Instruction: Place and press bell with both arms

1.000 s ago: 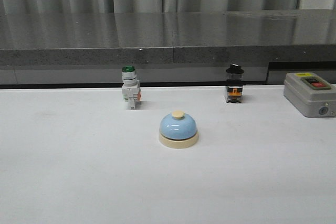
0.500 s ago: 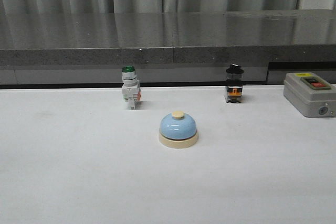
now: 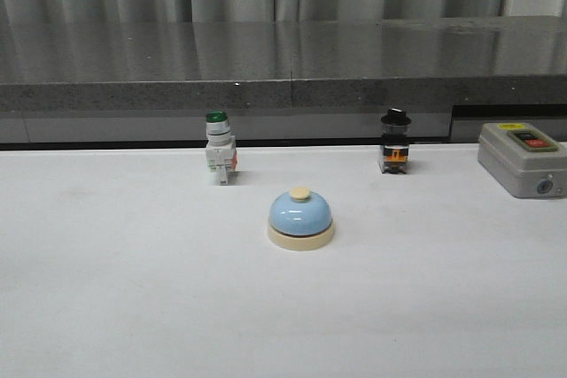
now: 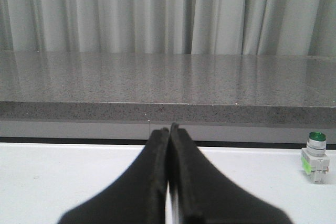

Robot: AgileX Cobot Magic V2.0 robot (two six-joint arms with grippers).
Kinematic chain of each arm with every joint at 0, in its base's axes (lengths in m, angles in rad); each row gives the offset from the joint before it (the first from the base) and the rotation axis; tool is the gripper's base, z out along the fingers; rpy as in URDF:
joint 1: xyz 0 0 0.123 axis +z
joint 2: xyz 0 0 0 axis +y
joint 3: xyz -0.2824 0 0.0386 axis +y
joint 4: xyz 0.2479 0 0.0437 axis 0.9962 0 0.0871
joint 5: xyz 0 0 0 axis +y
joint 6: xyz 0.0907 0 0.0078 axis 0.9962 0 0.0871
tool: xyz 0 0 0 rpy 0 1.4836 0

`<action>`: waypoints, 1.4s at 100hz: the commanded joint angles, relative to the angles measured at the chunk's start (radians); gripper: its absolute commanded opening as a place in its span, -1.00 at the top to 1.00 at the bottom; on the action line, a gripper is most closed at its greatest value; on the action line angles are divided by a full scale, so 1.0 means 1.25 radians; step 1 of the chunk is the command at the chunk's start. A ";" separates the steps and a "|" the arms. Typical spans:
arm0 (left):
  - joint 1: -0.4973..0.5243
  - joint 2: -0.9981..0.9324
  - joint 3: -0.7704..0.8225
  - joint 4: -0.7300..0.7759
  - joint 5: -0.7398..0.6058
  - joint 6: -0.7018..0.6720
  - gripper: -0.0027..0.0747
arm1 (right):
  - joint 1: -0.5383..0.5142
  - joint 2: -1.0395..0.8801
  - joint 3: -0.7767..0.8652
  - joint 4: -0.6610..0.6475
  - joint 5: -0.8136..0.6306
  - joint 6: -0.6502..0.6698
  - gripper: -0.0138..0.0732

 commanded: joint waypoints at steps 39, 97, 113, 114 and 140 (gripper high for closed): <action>0.002 -0.025 0.034 -0.008 -0.060 -0.008 0.98 | -0.006 -0.236 0.174 -0.092 -0.080 0.122 0.82; 0.002 -0.025 0.034 -0.008 -0.060 -0.008 0.98 | -0.006 -0.236 0.174 -0.114 -0.134 0.129 0.82; 0.002 -0.025 0.034 -0.008 -0.060 -0.008 0.98 | -0.006 -0.236 0.174 -0.114 -0.134 0.129 0.82; 0.002 -0.025 0.034 -0.008 -0.060 -0.008 0.98 | -0.006 -0.236 0.174 -0.114 -0.134 0.129 0.82; 0.002 -0.025 0.034 -0.008 -0.060 -0.008 0.98 | -0.006 -0.236 0.174 -0.114 -0.134 0.129 0.82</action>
